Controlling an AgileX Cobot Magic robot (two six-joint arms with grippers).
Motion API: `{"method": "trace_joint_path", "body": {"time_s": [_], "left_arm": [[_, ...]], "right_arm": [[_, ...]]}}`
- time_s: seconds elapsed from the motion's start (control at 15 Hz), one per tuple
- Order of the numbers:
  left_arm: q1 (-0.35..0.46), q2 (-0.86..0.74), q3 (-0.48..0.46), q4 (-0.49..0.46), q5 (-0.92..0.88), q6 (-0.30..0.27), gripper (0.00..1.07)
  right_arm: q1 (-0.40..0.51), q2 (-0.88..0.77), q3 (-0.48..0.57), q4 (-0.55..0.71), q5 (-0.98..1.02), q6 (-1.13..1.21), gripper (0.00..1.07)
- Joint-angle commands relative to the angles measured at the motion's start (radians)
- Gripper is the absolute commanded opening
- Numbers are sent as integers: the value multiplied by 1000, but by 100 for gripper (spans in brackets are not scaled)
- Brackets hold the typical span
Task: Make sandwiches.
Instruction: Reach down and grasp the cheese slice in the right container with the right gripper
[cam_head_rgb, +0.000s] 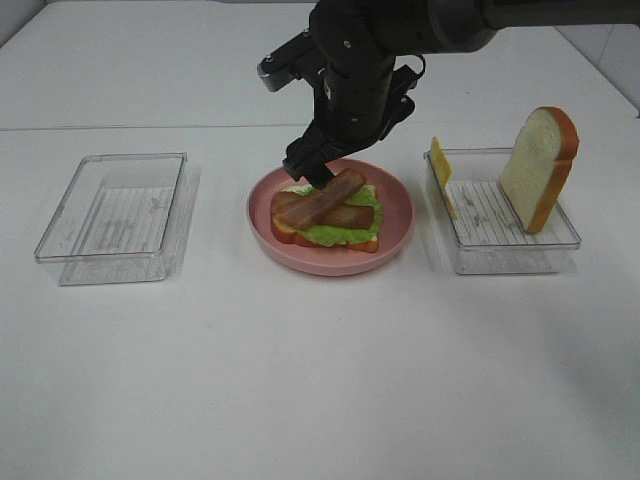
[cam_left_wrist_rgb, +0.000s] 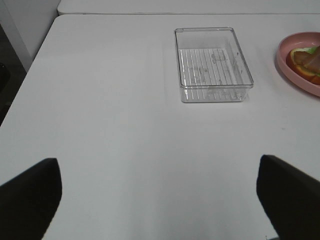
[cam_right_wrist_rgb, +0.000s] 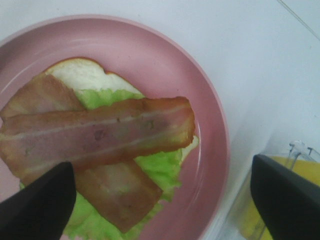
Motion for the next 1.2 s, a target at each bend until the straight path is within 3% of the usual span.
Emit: {"method": "trace_joint_path", "body": {"time_s": [0.07,0.33,0.53,0.73,0.8,1.0,1.2], "left_arm": [[2,-17,2,-7,-3,-6,98],[2,-17,2,-7,-3,-6,98],[2,-17,2,-7,-3,-6,98],[2,-17,2,-7,-3,-6,98],[2,-17,2,-7,-3,-6,98],[2,-17,2,-7,-3,-6,98],[2,-17,2,-7,-3,-6,98]], "right_arm": [[-1,-66,-7,-10,61,26,93],[-2,-142,-8,-51,126,33,93],[-56,-166,-10,-15,136,33,93],[-199,-166,-32,97,171,23,93],[-256,-164,-32,192,166,-43,93],[-331,-163,-32,316,153,-102,93],[-360,-148,-32,346,135,-108,92]]}}
